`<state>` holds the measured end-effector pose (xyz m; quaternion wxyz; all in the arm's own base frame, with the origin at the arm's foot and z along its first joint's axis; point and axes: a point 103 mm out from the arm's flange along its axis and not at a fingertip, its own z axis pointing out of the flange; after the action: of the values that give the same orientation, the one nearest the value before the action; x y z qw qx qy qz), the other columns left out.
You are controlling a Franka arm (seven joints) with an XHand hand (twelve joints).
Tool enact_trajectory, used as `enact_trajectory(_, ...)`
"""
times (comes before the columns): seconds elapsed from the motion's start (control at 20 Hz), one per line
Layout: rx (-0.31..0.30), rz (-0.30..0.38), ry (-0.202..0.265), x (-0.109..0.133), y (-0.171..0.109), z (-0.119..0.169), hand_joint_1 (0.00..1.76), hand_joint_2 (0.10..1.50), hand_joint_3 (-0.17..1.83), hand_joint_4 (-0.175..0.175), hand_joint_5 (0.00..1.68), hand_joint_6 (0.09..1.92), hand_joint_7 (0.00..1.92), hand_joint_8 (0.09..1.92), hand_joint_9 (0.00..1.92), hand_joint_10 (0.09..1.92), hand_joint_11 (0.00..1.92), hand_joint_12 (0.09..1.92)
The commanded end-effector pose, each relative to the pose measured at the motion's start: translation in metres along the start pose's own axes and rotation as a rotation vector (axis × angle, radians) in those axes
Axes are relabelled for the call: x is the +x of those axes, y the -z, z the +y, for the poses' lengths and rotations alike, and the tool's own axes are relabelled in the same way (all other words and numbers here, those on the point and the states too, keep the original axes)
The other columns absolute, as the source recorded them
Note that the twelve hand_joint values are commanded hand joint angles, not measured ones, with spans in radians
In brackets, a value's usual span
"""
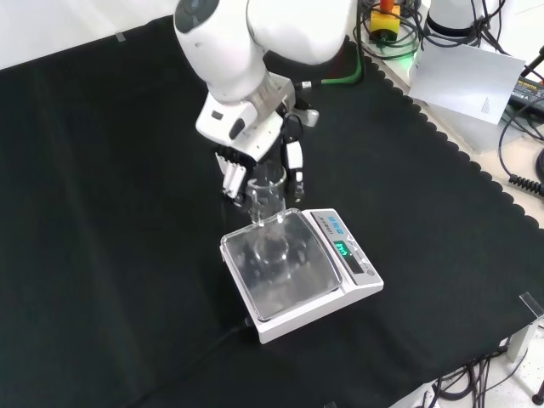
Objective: Put the beaker on the electronic balance.
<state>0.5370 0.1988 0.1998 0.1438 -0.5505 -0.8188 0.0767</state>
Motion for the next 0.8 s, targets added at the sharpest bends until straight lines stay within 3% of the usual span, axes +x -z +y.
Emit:
enact_trajectory(0.05, 0.046, -0.01, 0.056, 0.034, -0.019, 0.011, 1.22, 0.99, 0.43, -0.175, 0.8, 1.33, 0.84, 1.35, 1.24, 1.11, 1.26, 0.93)
enact_trajectory(0.3, 0.069, -0.019, 0.083, 0.05, -0.031, 0.018, 1.22, 1.0, 0.42, -0.175, 0.8, 1.33, 0.84, 1.35, 1.24, 1.11, 1.26, 0.93)
enact_trajectory(0.8, 0.099, -0.008, 0.083, 0.051, -0.04, 0.024, 1.18, 1.0, 0.39, -0.166, 0.83, 1.29, 0.86, 1.37, 1.24, 1.09, 1.31, 0.9)
